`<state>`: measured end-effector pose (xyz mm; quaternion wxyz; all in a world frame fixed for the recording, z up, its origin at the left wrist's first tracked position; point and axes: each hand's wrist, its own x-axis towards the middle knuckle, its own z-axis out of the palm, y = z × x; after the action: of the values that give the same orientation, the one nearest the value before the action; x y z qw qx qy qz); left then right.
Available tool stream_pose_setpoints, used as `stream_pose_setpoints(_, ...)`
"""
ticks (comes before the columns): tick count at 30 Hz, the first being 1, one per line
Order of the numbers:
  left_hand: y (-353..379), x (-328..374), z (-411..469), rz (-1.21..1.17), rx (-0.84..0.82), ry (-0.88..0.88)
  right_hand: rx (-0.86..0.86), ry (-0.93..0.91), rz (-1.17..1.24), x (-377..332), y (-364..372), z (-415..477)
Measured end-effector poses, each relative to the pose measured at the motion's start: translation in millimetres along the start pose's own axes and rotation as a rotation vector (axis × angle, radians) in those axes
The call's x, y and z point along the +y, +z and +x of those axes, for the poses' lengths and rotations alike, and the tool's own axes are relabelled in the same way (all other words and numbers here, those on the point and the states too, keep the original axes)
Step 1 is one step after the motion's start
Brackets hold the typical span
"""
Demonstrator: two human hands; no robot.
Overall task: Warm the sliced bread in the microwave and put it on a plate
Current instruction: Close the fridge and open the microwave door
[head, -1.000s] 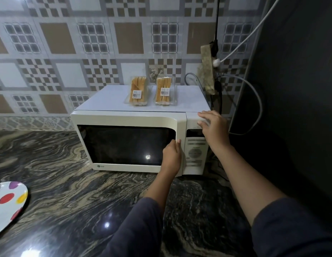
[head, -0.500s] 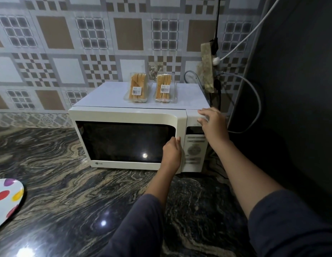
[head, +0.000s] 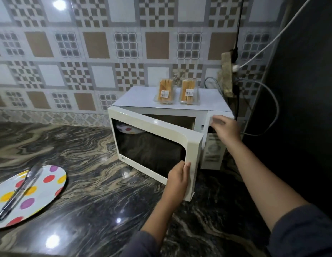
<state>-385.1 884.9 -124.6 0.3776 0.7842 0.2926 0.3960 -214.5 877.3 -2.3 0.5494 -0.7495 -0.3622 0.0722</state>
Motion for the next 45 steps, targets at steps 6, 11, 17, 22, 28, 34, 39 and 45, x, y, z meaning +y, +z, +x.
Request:
stream_pose_setpoints(6, -37.9, 3.2, -59.1, -0.015, 0.030, -0.026, -0.383, -0.092, 0.310, -40.7, 9.5, -92.0)
stream_pose_setpoints(11, -88.3, -2.3, -106.8, -0.010, 0.078, -0.050, -0.556, -0.336, 0.176, -59.5, 42.0, -160.5)
stream_pose_setpoints(17, -146.5, -22.2, -150.5, -0.008, 0.159, -0.157, -0.480, -0.620, 0.060, -87.6, 86.5, -226.4)
stream_pose_setpoints(22, -194.4, -41.4, -170.3, -0.040, 0.303, -0.289, -0.394, -0.727, -0.051, -114.7, 141.2, -270.2)
stream_pose_setpoints(28, -236.2, -49.3, -168.6, -0.159, 0.461, -0.444, -0.396, -0.675, -0.078, -149.6, 195.9, -298.6)
stream_pose_setpoints(34, -261.3, -60.2, -163.1, -0.249, 0.539, -0.527, -0.427, -0.670, -0.142, -163.4, 222.4, -303.5)
stream_pose_setpoints(39, -269.7, -61.4, -164.3, -0.245, 0.528, -0.528, -0.445, -0.657, -0.113, -165.0, 225.8, -305.6)
stream_pose_setpoints(45, -264.8, -65.6, -189.5, -0.029, 0.544, -0.591, -0.377, -0.615, 0.043, -148.8, 203.0, -321.8)
